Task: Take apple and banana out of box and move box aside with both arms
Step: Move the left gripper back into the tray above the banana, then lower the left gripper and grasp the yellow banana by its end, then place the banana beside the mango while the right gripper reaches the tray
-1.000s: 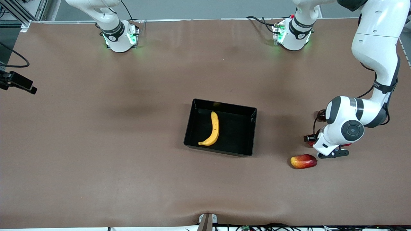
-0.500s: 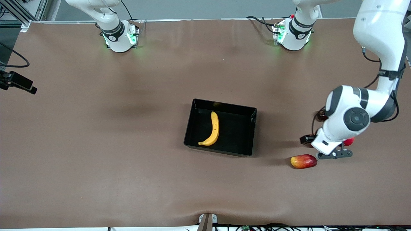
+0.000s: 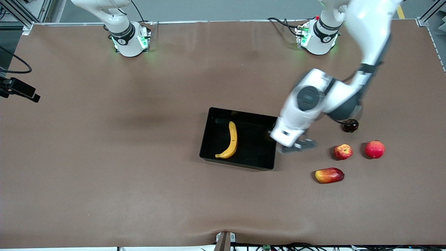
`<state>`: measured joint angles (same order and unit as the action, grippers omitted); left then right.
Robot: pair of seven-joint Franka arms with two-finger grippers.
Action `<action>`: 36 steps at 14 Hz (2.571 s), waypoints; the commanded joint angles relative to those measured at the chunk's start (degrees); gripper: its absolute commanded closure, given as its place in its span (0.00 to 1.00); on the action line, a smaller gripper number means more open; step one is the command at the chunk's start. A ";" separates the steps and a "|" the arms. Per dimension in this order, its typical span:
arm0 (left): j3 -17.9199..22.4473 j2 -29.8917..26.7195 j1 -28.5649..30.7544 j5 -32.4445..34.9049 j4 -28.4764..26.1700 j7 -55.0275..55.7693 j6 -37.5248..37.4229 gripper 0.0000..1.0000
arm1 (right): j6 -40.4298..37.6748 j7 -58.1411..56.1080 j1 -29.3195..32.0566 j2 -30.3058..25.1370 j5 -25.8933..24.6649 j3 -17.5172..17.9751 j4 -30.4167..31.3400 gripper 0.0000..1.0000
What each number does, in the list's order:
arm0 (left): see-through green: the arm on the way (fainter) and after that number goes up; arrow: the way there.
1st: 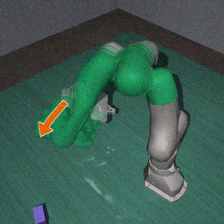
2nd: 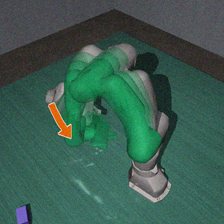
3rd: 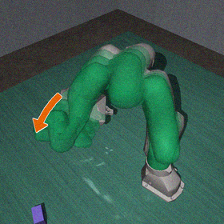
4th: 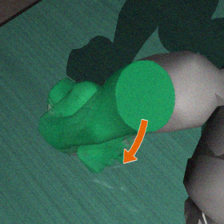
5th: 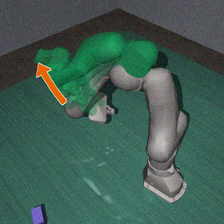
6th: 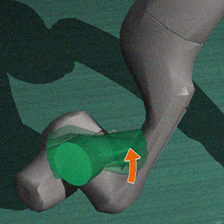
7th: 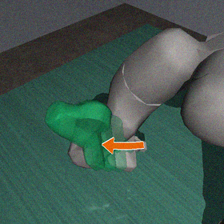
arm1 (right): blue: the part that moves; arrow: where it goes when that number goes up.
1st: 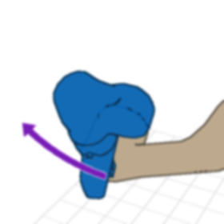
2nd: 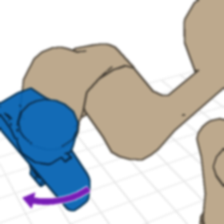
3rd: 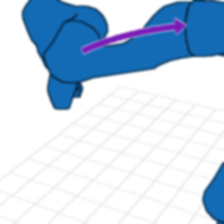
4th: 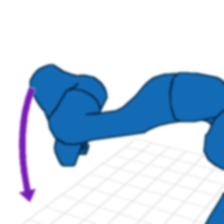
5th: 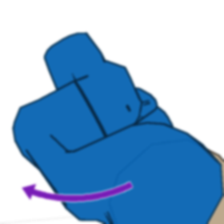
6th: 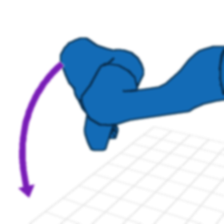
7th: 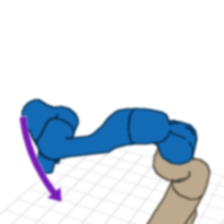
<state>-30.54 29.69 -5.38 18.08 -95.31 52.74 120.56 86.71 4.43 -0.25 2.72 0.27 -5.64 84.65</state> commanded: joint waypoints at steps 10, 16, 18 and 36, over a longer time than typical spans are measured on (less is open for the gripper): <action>4.44 18.20 -17.56 7.67 13.56 4.30 8.53 0.00 | 1.51 0.41 -0.63 6.83 0.35 0.28 -1.15 0.00; 11.64 22.33 -24.06 7.93 16.82 3.07 11.36 0.00 | 2.76 1.11 -1.08 10.55 -0.27 0.28 -1.15 0.00; 11.64 23.83 -24.07 8.02 16.73 2.80 14.25 0.00 | 4.94 0.41 -0.37 11.78 -0.27 0.10 -1.15 0.00; 11.20 6.44 -15.39 6.27 16.38 -6.23 -4.10 1.00 | 4.86 11.80 -11.86 16.88 12.55 0.36 -0.28 0.00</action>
<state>-18.86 39.01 -24.08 24.87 -77.41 49.47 118.30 91.04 11.72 -9.08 18.88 11.02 -4.93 84.70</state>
